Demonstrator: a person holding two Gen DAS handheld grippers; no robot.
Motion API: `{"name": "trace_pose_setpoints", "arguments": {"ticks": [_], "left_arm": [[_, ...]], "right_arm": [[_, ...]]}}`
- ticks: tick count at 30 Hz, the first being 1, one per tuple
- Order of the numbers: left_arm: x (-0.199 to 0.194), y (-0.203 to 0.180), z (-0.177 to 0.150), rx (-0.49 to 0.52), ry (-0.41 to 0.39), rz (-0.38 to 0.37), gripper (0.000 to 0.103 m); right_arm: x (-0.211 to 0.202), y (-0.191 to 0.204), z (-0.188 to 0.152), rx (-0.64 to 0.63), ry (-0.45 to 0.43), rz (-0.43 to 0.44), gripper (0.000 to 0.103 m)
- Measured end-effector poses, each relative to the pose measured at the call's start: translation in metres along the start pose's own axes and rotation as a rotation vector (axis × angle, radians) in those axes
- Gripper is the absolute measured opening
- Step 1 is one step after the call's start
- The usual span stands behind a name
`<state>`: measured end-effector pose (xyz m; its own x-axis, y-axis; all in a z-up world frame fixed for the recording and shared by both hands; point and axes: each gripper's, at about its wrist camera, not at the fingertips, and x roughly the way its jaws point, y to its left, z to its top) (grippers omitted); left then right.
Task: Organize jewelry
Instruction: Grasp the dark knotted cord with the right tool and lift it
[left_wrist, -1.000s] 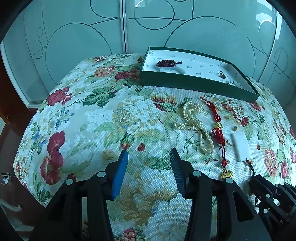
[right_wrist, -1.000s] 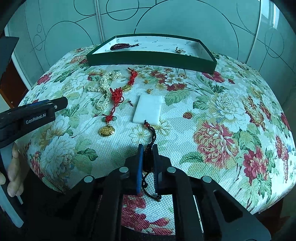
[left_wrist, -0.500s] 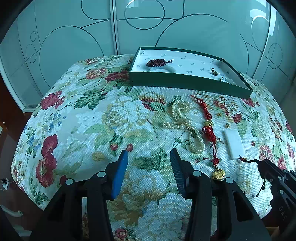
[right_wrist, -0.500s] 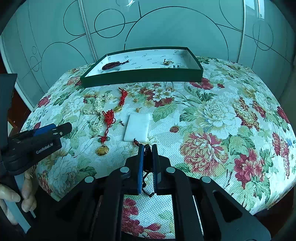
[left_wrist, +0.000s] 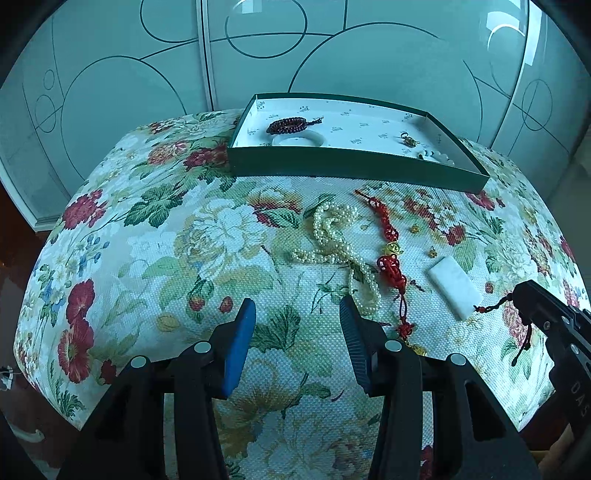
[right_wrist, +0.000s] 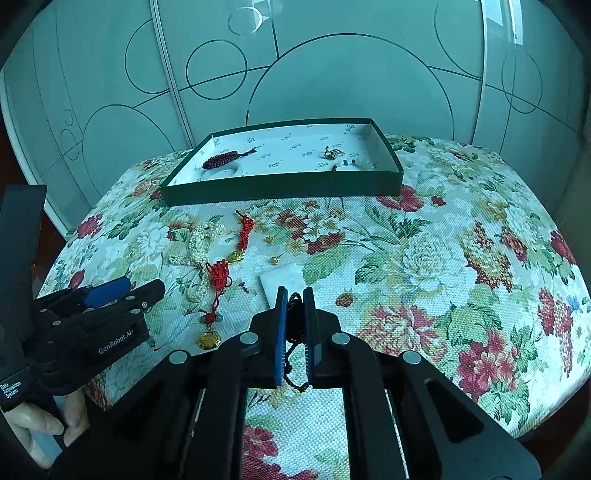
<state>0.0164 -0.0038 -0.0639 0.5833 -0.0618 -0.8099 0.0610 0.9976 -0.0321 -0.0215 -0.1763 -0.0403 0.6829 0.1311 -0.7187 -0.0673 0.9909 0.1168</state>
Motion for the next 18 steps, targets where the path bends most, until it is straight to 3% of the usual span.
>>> {"name": "trace_pose_setpoints", "arguments": {"ticks": [18], "left_arm": [[0.007, -0.043, 0.013, 0.048, 0.015, -0.071, 0.047]], "right_arm": [[0.004, -0.035, 0.003, 0.098, -0.001, -0.001, 0.008]]}}
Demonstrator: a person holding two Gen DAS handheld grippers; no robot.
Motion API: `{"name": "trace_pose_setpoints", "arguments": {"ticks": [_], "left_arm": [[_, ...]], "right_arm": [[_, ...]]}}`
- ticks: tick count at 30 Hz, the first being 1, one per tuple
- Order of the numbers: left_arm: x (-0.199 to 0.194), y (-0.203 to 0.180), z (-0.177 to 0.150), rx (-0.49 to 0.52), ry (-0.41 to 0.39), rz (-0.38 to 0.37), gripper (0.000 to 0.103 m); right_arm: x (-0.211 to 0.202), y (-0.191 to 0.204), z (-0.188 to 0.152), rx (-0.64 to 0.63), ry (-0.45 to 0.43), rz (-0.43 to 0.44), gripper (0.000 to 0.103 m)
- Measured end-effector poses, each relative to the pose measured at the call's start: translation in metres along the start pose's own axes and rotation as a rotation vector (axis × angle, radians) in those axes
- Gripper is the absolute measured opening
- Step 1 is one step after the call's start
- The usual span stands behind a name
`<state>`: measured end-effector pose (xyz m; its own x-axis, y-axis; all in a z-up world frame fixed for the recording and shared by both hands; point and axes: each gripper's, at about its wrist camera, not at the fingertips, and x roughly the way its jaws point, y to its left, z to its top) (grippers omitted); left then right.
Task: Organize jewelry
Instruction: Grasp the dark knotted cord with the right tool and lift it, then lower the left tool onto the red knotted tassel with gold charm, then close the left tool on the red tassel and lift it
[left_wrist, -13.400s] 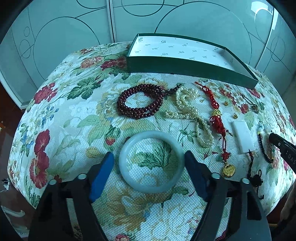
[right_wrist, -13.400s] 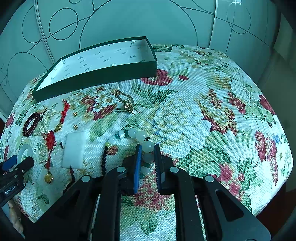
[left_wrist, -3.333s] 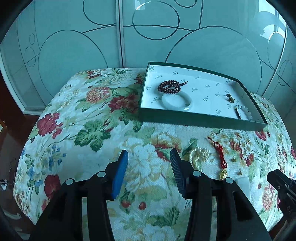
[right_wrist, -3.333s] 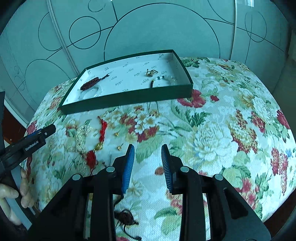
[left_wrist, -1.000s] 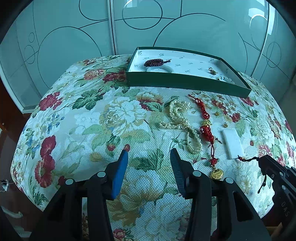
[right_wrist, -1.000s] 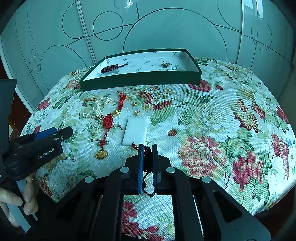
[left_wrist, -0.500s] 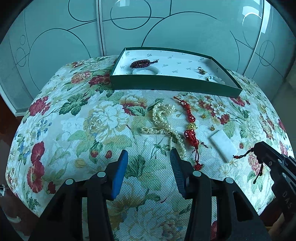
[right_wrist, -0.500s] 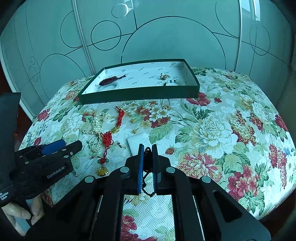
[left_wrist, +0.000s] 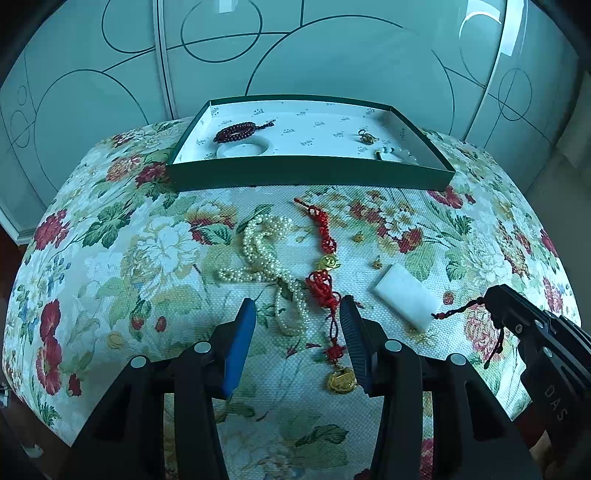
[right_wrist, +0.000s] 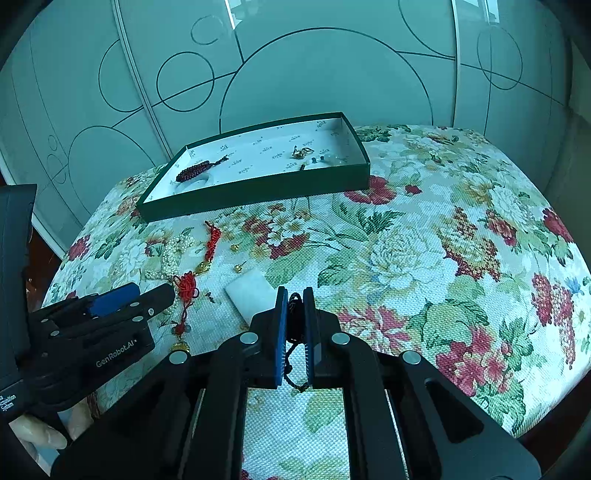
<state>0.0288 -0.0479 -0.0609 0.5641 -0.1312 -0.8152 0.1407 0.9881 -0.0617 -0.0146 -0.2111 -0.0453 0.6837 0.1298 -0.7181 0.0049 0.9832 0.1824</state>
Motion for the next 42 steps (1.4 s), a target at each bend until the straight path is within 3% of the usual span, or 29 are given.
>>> {"name": "trace_pose_setpoints", "arguments": {"ticks": [11, 30, 42], "left_arm": [[0.01, -0.015, 0.006, 0.006, 0.019, 0.007, 0.047], [0.031, -0.024, 0.009, 0.017, 0.046, 0.032, 0.046], [0.034, -0.02, 0.011, 0.032, 0.039, 0.06, 0.015]], "right_arm": [[0.003, -0.025, 0.0, 0.073, 0.002, 0.008, 0.008], [0.008, -0.035, -0.002, 0.119, 0.019, 0.048, 0.008], [0.014, -0.039, -0.004, 0.136, 0.037, 0.05, 0.008]]}}
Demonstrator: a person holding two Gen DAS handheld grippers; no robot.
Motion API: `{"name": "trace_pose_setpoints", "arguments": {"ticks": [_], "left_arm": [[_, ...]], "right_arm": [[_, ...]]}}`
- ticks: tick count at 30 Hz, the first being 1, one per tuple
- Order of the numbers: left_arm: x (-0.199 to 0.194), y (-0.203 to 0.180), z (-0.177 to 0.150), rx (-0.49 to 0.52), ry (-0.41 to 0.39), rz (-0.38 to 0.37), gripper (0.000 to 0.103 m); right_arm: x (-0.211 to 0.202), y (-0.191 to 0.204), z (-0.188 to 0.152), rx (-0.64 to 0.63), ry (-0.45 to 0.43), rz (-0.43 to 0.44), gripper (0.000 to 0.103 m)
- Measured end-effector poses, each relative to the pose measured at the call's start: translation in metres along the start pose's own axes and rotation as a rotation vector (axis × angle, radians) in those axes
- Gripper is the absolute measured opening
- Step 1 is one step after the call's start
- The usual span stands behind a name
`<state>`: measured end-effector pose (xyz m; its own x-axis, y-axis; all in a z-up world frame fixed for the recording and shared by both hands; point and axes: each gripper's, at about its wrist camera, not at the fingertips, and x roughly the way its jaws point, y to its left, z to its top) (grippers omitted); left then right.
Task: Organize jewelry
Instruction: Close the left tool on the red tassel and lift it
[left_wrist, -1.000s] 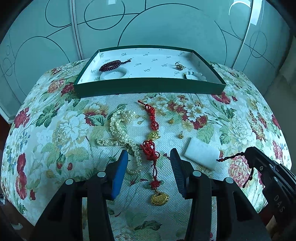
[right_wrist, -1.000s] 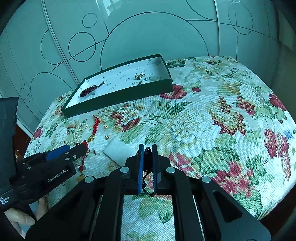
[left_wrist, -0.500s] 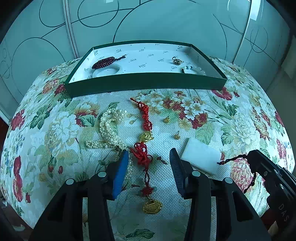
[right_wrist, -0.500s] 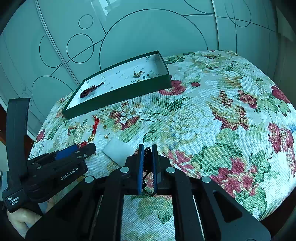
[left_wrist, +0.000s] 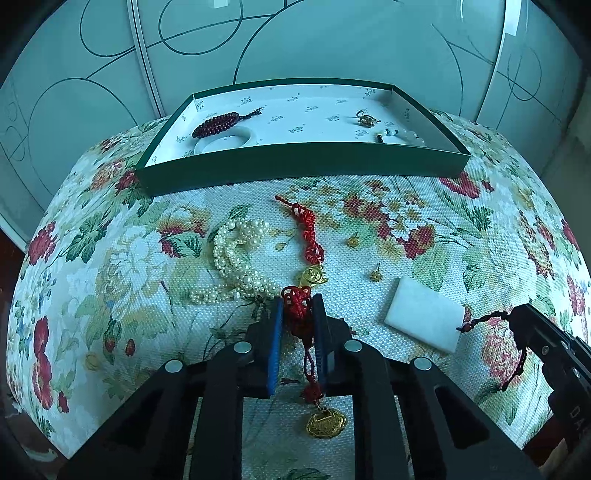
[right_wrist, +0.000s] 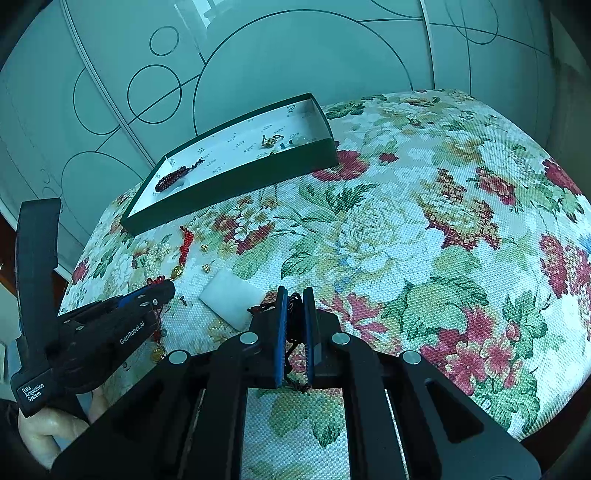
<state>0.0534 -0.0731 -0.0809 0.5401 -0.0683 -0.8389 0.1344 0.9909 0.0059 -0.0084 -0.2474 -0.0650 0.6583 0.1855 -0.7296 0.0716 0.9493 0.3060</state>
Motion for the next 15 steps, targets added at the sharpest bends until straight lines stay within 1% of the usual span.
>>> {"name": "trace_pose_setpoints", "arguments": {"ticks": [2, 6, 15], "left_arm": [[-0.003, 0.0, -0.001, 0.003, -0.009, 0.002, 0.013], [-0.011, 0.0, -0.002, 0.021, -0.032, 0.0, 0.013], [-0.021, 0.008, -0.004, 0.005, -0.044, -0.033, 0.013]], "right_arm": [[0.0, 0.0, 0.0, 0.0, 0.0, -0.001, 0.008], [0.0, 0.001, 0.0, -0.003, 0.001, -0.001, 0.008], [-0.002, 0.004, 0.0, -0.014, -0.003, -0.007, 0.008]]}}
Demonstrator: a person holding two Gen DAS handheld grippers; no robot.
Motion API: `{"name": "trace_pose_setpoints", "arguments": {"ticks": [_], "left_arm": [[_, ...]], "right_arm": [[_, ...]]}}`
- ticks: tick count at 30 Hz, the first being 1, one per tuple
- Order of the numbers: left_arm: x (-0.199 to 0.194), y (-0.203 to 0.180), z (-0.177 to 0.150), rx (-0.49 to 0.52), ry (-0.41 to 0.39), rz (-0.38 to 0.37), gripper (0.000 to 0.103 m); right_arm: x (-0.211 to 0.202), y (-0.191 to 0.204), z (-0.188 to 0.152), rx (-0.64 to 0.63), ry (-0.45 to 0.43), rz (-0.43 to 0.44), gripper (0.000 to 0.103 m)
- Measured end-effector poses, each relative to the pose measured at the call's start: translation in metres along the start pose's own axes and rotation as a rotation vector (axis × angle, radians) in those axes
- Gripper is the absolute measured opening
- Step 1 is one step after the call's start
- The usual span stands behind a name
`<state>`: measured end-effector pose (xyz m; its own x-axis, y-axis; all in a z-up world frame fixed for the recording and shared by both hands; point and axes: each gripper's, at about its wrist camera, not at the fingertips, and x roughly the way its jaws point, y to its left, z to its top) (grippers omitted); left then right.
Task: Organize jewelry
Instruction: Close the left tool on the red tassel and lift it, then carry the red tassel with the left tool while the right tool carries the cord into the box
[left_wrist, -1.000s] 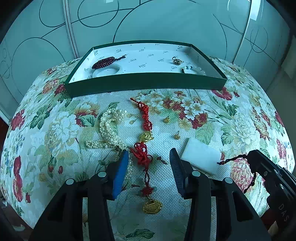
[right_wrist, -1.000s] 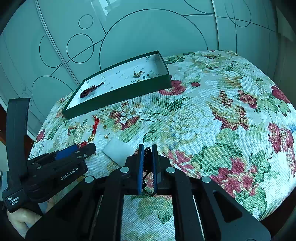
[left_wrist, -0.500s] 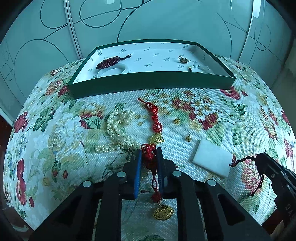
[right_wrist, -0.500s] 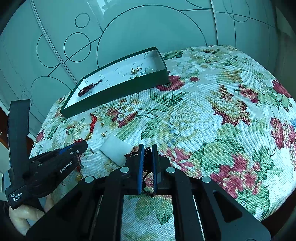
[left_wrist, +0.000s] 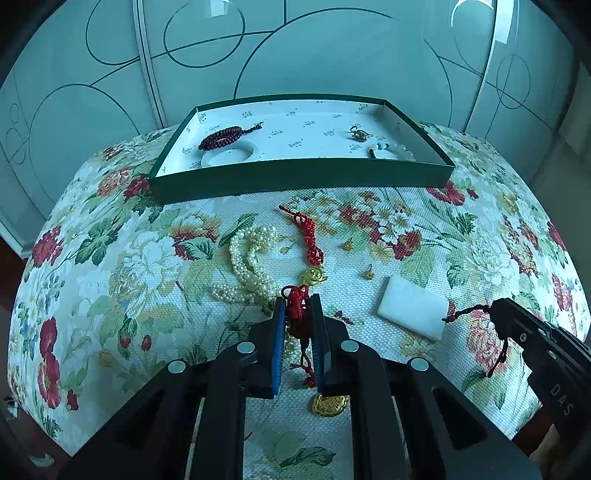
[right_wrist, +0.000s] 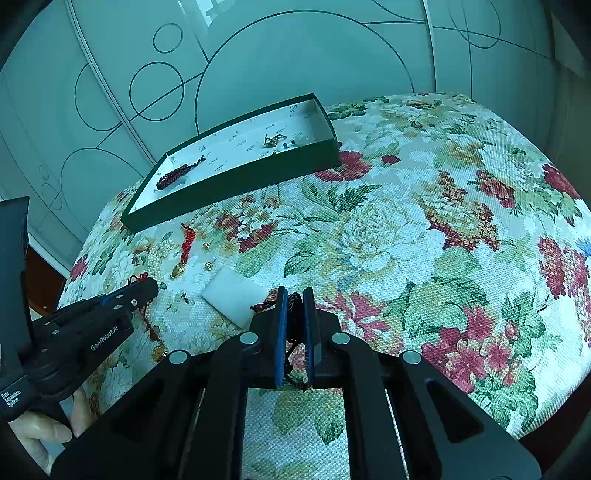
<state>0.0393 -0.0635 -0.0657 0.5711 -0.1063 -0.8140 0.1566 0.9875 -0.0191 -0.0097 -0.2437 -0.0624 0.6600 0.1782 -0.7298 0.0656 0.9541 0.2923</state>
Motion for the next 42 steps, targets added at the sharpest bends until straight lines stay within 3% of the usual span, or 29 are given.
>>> {"name": "trace_pose_setpoints", "arguments": {"ticks": [42], "left_arm": [[-0.02, 0.018, 0.003, -0.031, -0.054, -0.041, 0.013]], "right_arm": [[-0.002, 0.024, 0.005, -0.08, -0.002, -0.032, 0.008]]}}
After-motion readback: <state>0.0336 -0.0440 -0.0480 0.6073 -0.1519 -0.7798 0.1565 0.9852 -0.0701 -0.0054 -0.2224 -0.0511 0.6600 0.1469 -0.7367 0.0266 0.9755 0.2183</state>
